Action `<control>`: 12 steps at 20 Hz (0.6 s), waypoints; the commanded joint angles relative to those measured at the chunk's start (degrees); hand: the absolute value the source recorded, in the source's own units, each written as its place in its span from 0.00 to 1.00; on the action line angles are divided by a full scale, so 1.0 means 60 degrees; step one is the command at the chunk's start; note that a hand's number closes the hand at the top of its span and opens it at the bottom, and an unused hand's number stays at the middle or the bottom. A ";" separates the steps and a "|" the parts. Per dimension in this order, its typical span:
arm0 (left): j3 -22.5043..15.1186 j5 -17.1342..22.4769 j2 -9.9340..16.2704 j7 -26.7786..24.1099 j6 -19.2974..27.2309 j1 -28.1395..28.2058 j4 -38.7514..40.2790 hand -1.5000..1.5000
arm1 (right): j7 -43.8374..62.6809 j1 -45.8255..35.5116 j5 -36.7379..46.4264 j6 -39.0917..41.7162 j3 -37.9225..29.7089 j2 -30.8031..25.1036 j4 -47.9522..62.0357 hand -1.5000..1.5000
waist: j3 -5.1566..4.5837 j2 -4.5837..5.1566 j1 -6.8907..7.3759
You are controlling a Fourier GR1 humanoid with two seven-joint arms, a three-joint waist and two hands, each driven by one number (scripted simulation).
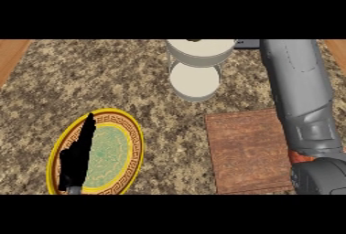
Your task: Pick the squash from the cutting board and place it in the tiered basket
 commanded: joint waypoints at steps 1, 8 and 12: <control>0.0097 0.0114 0.0087 0.0427 -0.0216 -0.0066 0.0513 0.50 | 0.0167 -0.0154 0.0037 -0.1119 -0.0523 -0.0815 -0.0034 0.00 | -0.0069 0.0070 -0.0089; 0.0110 0.0028 0.0025 0.0730 -0.0053 0.0000 0.0104 0.50 | 0.0558 0.1026 -0.0848 0.0148 -0.1665 -0.3266 -0.0388 0.00 | -0.0055 0.0014 -0.0328; 0.0300 0.0270 0.0148 0.0079 -0.0388 0.0710 0.0093 0.50 | 0.0395 0.1964 -0.1697 0.1559 -0.2213 -0.4397 -0.0837 0.00 | -0.0061 -0.0023 -0.0320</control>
